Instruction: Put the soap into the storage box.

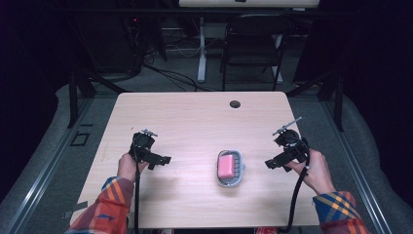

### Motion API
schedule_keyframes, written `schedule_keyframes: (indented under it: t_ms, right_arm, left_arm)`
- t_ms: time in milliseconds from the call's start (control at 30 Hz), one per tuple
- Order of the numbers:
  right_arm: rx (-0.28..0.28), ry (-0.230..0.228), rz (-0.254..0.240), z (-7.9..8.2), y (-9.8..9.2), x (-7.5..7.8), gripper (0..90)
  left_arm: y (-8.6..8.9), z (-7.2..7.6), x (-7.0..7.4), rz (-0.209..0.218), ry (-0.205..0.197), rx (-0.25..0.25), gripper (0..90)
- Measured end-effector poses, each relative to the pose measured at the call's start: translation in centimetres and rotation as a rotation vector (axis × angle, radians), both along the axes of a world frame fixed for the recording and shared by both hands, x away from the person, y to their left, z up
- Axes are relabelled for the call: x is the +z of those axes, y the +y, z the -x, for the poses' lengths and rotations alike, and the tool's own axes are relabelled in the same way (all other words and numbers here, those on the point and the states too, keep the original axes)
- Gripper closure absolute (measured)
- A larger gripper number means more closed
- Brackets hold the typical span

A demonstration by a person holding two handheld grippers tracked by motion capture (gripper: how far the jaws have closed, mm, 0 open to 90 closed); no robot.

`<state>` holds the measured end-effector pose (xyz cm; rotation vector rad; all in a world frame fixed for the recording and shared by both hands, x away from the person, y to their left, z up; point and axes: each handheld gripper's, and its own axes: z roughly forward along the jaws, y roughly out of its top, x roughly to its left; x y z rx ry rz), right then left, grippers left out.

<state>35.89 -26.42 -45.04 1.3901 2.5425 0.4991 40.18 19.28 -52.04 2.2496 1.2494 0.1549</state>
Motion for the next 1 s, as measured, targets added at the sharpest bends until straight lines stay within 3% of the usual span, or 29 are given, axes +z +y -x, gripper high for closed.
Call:
schedule_keyframes:
  t_ms: [600, 633, 833, 867, 933, 1000]
  right_arm:
    - [-0.059, 0.014, -0.001, 1.7, -3.5, -3.1, 0.0]
    - [-0.071, 0.008, -0.018, 1.9, -3.6, -3.5, 0.0]
    - [-0.068, 0.041, 0.007, 2.5, -4.7, -4.5, 0.0]
    - [-0.093, 0.024, -0.022, 2.6, -4.6, -4.8, 0.0]
    - [-0.078, 0.042, -0.007, 2.9, -5.1, -4.9, 0.0]
    - [-0.089, 0.031, -0.008, 3.1, -5.3, -5.2, 0.0]
  left_arm:
    - [-0.1, 0.0, -0.1, -0.007, 0.001, -0.005, 0.0]
    - [-0.1, 0.0, -0.1, -0.009, 0.002, -0.006, 0.0]
    - [-0.1, 0.0, -0.1, -0.007, 0.005, -0.003, 0.0]
    - [-0.1, 0.0, -0.1, -0.008, 0.001, -0.005, 0.0]
    - [-0.1, 0.0, -0.1, -0.008, 0.004, -0.004, 0.0]
    - [-0.1, 0.0, -0.1, -0.008, 0.003, -0.005, 0.0]
